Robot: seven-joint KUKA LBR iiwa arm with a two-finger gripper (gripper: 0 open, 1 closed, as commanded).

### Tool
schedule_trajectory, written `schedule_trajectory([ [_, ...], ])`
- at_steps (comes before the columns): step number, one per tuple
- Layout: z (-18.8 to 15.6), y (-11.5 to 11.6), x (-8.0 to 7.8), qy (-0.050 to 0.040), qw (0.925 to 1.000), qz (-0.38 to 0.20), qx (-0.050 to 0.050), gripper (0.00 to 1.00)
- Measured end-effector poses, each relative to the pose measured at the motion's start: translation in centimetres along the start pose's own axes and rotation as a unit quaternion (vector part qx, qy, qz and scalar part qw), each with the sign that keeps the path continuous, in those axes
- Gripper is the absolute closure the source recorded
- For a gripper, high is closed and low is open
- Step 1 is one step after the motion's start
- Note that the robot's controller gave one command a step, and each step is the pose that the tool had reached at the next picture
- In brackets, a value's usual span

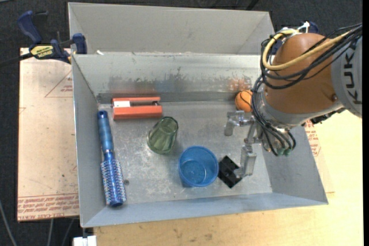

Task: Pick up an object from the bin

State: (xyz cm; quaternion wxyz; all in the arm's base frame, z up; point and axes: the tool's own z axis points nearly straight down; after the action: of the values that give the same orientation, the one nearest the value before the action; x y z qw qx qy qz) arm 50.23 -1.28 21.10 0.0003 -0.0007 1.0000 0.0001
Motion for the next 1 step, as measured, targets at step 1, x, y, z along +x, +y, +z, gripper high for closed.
schedule_trajectory([
  [1, 0.0, 0.0, 0.0, 0.0, 1.0, 0.0, 0.0, 0.0],
])
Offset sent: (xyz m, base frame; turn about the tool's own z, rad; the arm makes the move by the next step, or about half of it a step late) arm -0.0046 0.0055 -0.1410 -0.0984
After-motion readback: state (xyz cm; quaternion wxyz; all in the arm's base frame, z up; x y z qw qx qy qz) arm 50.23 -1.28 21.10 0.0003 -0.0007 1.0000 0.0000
